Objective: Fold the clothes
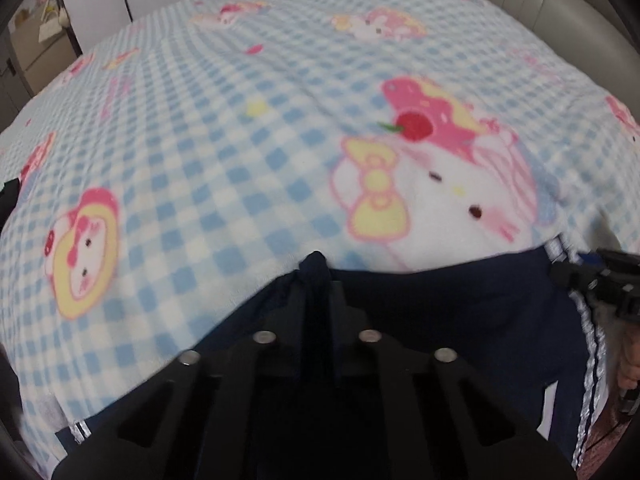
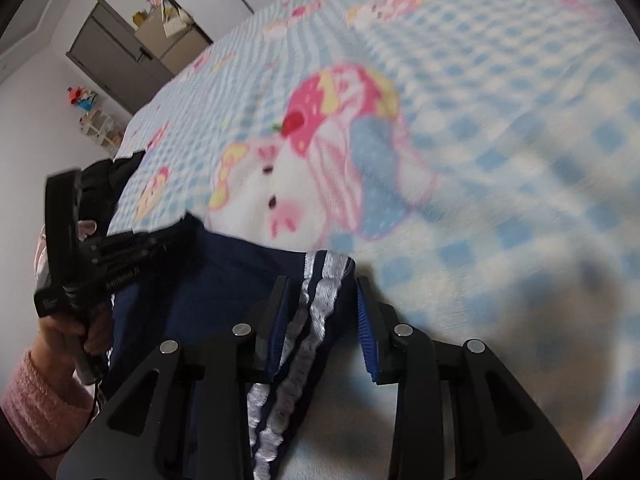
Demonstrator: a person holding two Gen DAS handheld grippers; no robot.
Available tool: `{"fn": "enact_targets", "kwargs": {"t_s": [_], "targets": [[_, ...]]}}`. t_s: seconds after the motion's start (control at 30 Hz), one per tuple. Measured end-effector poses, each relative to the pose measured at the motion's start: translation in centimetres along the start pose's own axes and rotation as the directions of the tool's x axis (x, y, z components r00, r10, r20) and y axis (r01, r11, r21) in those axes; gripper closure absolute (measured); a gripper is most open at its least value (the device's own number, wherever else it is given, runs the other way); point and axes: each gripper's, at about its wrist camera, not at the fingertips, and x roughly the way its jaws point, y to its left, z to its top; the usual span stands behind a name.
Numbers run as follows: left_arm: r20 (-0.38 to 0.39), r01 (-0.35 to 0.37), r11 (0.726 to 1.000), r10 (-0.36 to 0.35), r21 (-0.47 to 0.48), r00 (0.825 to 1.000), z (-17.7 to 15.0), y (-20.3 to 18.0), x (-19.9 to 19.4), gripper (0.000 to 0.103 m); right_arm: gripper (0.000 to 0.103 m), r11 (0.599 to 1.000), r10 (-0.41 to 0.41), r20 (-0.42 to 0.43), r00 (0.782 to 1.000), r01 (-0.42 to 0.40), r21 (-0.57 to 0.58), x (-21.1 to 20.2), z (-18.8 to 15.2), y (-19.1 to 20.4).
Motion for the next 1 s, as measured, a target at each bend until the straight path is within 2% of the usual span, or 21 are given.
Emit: {"fn": "enact_targets", "kwargs": {"t_s": [0.03,0.07,0.13,0.23,0.27,0.3,0.33,0.37,0.43,0.5,0.53,0.6,0.67,0.77,0.83,0.9,0.93,1.0], "targets": [[0.023,-0.009,1.000,0.009,-0.012,1.000,0.1,0.2,-0.5,0.095,0.081,1.000,-0.004,0.005,1.000,0.004,-0.009,0.0,0.0,0.2],[0.033,-0.007,1.000,0.008,-0.021,0.999,0.3,0.4,-0.7,0.095,0.095,1.000,-0.004,0.019,1.000,0.004,-0.021,-0.2,-0.1,0.4],[0.048,0.004,0.999,-0.002,-0.037,0.999,0.7,0.9,-1.1,0.095,0.098,0.999,0.013,0.055,0.998,-0.010,-0.043,-1.0,0.0,1.0],[0.028,0.026,0.998,-0.025,-0.052,0.999,0.8,1.4,0.0,0.090,0.098,0.997,-0.031,0.115,0.993,0.039,-0.064,-2.0,0.1,1.5],[0.007,0.045,0.997,-0.044,-0.066,0.999,0.7,1.6,0.7,0.088,0.098,0.997,-0.049,0.112,0.993,0.056,-0.062,-1.8,0.0,1.4],[-0.016,0.064,0.995,-0.066,-0.082,0.998,0.7,1.8,1.4,0.076,0.098,0.996,-0.067,0.099,0.993,0.074,-0.059,-1.5,0.0,1.2],[-0.039,0.084,0.992,-0.088,-0.098,0.995,0.6,2.1,2.1,0.071,0.097,0.994,-0.087,0.077,0.993,0.091,-0.053,-0.9,-0.1,0.9],[-0.035,0.099,0.988,-0.104,-0.118,0.994,0.8,2.4,1.9,0.070,0.091,0.995,-0.093,0.048,0.995,0.095,-0.043,-0.2,-0.3,0.3],[0.007,0.115,0.981,-0.115,-0.158,0.993,1.2,3.1,0.2,0.069,0.090,0.996,-0.083,0.014,0.996,0.083,-0.024,0.7,-0.7,-0.5],[0.109,0.124,0.978,-0.106,-0.168,0.988,1.0,3.6,-4.1,0.069,0.086,0.997,-0.070,0.049,0.996,0.071,-0.012,-0.3,-0.6,-0.5],[0.155,0.127,0.979,-0.102,-0.162,0.983,0.5,3.7,-6.4,0.069,0.079,0.997,-0.072,0.075,0.995,0.073,-0.012,-1.0,-0.7,-0.4],[0.208,0.094,0.985,-0.062,-0.143,0.976,-1.6,3.6,-10.3,0.069,0.076,0.997,-0.075,0.131,0.989,0.075,0.008,-3.0,-1.0,0.0],[0.211,0.043,0.989,-0.012,-0.143,0.977,-4.9,3.5,-12.8,0.069,0.076,0.997,-0.070,0.183,0.981,0.066,0.030,-5.1,-1.5,0.6],[0.161,0.016,0.975,0.020,-0.222,0.987,-11.4,4.4,-14.1,0.077,0.076,0.999,-0.032,0.231,0.972,0.026,0.031,-7.8,-3.4,2.6],[0.126,-0.003,0.959,0.041,-0.283,0.991,-15.5,4.9,-14.6,0.077,0.076,1.000,0.003,0.217,0.976,-0.004,0.002,-8.7,-5.5,4.5],[0.104,-0.016,0.924,0.060,-0.383,0.993,-19.0,5.5,-15.0,0.077,0.076,0.999,0.033,0.160,0.987,-0.029,-0.032,-8.6,-7.9,6.5],[0.105,0.006,0.896,0.045,-0.443,0.994,-20.5,6.0,-15.3,0.076,0.076,0.998,0.040,0.127,0.991,-0.034,-0.048,-8.4,-9.1,7.3],[0.117,0.065,0.825,0.002,-0.561,0.993,-23.3,7.1,-15.9,0.073,0.076,0.997,0.027,0.062,0.998,-0.023,-0.069,-7.6,-11.6,8.2]]}}
